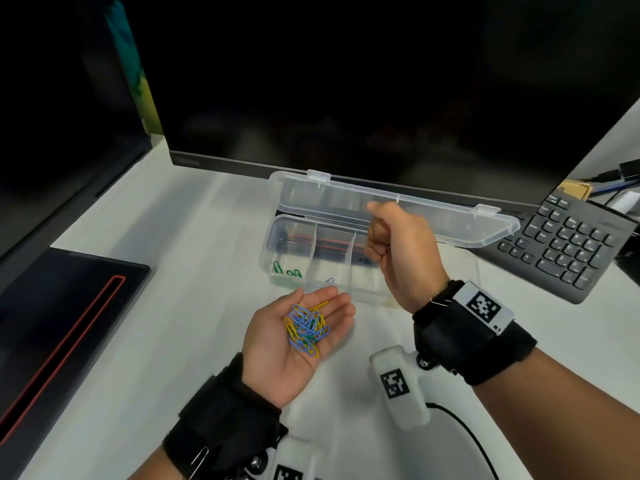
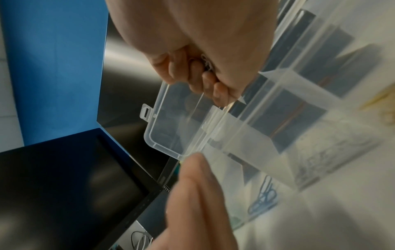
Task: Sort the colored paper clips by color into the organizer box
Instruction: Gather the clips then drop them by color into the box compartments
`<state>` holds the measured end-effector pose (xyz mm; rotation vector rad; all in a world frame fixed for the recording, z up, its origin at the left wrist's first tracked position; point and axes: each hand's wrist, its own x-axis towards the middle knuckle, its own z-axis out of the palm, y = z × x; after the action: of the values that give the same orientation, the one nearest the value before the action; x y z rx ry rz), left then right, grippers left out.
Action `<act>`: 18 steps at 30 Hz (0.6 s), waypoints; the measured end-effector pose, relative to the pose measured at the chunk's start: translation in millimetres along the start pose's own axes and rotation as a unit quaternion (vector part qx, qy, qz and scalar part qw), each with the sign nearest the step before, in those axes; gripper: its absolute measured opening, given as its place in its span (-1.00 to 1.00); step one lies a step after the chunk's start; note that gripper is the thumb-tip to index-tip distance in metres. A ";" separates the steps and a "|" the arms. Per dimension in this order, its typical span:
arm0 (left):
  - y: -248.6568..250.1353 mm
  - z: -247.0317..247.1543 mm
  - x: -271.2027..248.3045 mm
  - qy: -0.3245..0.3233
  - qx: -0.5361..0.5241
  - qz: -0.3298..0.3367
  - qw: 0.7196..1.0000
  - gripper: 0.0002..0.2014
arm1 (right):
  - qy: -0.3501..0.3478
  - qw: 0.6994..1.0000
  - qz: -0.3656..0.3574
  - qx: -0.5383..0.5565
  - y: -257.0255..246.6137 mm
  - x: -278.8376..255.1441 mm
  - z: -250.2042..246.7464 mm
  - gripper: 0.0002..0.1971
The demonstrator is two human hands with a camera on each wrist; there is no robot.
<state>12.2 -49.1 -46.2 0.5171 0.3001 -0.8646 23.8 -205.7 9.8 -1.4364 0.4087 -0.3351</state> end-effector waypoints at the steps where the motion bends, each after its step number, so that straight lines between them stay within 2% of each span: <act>1: 0.1 0.1 0.2 0.000 0.002 0.000 1.000 -0.52 | -0.005 1.000 0.013 -0.011 1.3 0.4 -1.2 -0.49; 4: 0.4 1.0 0.1 -0.001 0.002 -0.001 1.000 -0.53 | -0.012 0.999 0.024 -0.028 3.4 1.5 -4.6 -0.49; 12: 0.0 1.7 -0.4 0.004 -0.001 0.000 1.000 -0.53 | -0.004 0.994 -0.007 -0.107 0.3 5.2 -2.5 -0.50; 18: 0.1 1.2 -0.3 0.002 0.001 0.000 1.000 -0.53 | 0.000 0.996 -0.007 -0.089 -2.7 1.5 -6.2 -0.53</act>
<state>12.2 -49.5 -45.0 0.5204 0.3035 -0.8639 22.4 -212.1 11.9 -1.6139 0.4381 -0.3164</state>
